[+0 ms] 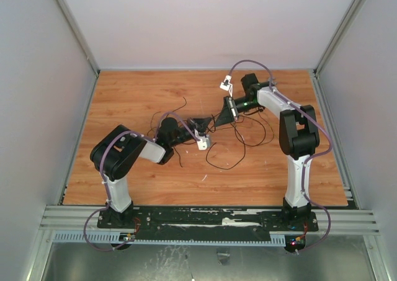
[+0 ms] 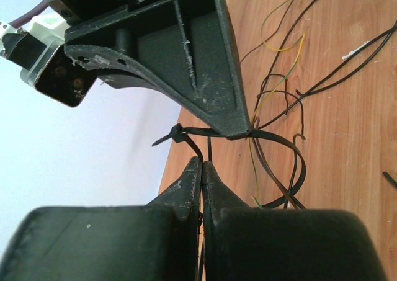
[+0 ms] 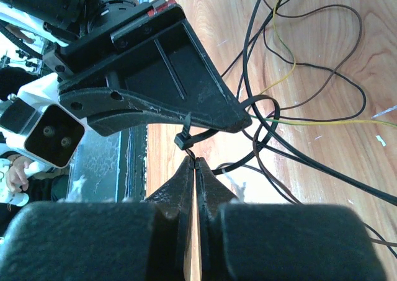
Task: Zip-tie the wires
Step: Tie the cable at the center of the board.
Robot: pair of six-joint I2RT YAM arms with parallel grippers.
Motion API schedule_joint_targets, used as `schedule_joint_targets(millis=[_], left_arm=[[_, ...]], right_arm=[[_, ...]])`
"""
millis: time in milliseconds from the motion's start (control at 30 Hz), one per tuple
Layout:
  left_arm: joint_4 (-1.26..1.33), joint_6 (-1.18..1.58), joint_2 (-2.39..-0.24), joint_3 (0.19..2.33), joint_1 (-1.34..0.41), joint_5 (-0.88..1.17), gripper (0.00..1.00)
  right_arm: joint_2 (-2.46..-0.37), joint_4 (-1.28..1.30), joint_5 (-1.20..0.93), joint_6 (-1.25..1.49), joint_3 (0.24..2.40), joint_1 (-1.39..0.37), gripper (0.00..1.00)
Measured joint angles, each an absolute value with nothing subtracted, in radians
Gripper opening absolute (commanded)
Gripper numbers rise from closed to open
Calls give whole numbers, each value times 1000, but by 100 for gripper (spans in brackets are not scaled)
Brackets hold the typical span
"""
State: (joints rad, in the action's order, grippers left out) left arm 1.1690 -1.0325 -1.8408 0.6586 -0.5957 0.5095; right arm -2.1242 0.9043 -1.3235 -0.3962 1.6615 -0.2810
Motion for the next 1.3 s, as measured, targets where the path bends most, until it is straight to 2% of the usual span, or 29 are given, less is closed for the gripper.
schedule_joint_targets(millis=[1300], left_arm=[[1161,-1066,-1841,661,-606,480,0]], right_arm=[[-2131,868,-1270,-252,1748,-265,0]])
